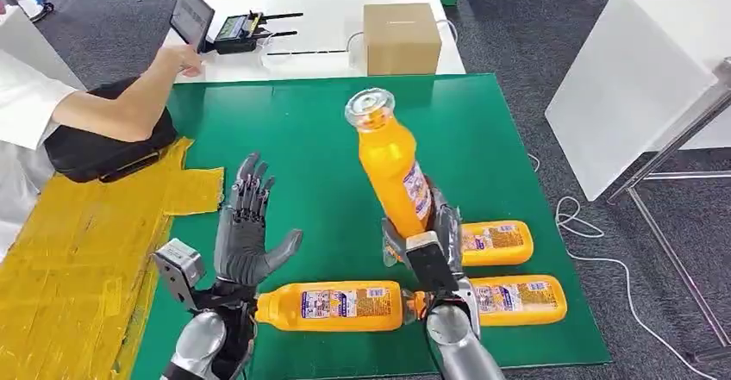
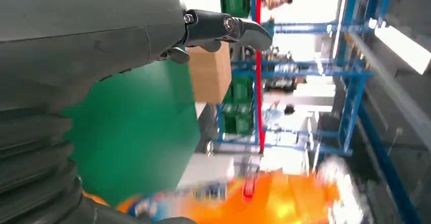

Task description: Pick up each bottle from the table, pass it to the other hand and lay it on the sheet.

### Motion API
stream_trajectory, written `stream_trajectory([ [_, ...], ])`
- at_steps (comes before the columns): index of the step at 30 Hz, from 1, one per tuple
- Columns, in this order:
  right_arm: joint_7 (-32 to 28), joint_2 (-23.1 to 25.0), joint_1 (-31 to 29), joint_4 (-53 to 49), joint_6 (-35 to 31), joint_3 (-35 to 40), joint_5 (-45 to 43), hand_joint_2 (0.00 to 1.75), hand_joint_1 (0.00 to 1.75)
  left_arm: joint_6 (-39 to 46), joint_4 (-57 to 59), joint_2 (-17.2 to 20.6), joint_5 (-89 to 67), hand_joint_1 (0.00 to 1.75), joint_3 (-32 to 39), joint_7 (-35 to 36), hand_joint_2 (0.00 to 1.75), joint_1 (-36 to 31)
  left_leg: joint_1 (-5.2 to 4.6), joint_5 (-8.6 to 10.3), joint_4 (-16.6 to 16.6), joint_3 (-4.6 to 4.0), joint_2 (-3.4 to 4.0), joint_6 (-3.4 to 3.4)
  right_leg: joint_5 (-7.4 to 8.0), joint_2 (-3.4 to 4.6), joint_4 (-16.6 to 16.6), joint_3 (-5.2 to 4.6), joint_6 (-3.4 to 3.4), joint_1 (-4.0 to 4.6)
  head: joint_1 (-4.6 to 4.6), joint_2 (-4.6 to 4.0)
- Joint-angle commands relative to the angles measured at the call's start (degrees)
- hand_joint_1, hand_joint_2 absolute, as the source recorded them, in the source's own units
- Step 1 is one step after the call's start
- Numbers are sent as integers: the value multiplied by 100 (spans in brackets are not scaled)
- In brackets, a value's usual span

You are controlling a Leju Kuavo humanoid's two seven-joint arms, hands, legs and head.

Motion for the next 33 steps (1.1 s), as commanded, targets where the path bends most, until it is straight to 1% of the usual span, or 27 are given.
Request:
stream_trajectory([
  [1,161,-53,-775,1223,162,988,199,175,175,-235,628,308,-36,0,-423,47,175,-474,7,1,-14,22,4,-5,6,2,-18,23,5,7,0,0],
  [3,196,12,-916,1458,138,1104,267,175,175,-313,723,303,-13,0,-448,55,175,-537,1,1,-7,10,2,-2,3,1,-7,8,3,0,0,0],
  [6,202,60,-1004,1619,125,1249,377,175,175,-376,772,296,25,0,-445,49,175,-564,6,1,-10,19,0,-5,4,-1,-13,17,4,5,2,0],
  [11,247,134,-1061,1773,23,1432,586,175,175,-446,806,281,81,0,-440,57,175,-594,4,0,-8,19,0,-5,1,-1,-10,14,2,3,0,0],
  [15,334,225,-1201,2145,-240,1899,1162,175,175,-569,917,243,175,0,-423,83,175,-659,7,-1,-9,22,-1,-6,1,-3,-12,19,3,6,0,0],
  [18,281,246,-1167,2198,-301,2062,1300,175,175,-603,958,230,211,0,-412,83,175,-677,7,0,-8,20,0,-6,2,0,-10,16,2,6,0,0],
  [21,101,173,-1046,2067,-175,2349,1416,175,175,-710,1067,217,357,0,-358,104,175,-728,2,1,-7,16,-5,-4,-1,-6,-6,11,2,2,2,0],
  [25,84,167,-1007,2048,-189,2363,1412,175,175,-717,1093,217,366,0,-350,104,175,-743,5,0,-9,21,-9,-4,-1,-9,-11,19,3,6,9,0],
  [26,84,167,-1007,2048,-189,2363,1412,175,175,-717,1093,217,366,0,-350,104,175,-743,4,1,-5,12,-2,-3,1,-2,-7,6,2,5,-5,0],
  [27,84,157,-1020,2046,-185,2358,1412,175,175,-717,1096,216,366,0,-351,104,175,-743,4,1,-11,21,-10,-4,-2,-11,-11,17,4,5,-4,0],
  [29,84,157,-1020,2046,-185,2358,1412,175,175,-717,1096,216,366,0,-351,104,175,-743,2,2,-4,9,-11,-3,-1,-11,-5,6,3,5,0,0],
  [30,23,129,-1020,1995,-178,2412,1426,175,175,-748,1120,200,425,0,-330,110,175,-748,11,1,-9,22,-23,-5,-1,-25,-18,26,7,13,-2,0],
  [31,-16,114,-1009,1974,-190,2446,1444,175,175,-772,1148,189,476,0,-313,121,175,-760,2,1,-6,13,-9,-3,-1,-9,-7,9,4,3,0,0],
  [33,-82,94,-960,1927,-285,2502,1493,175,175,-824,1236,167,624,0,-251,154,175,-785,5,1,-6,14,-13,-4,-1,-14,-10,12,4,6,0,0],
])
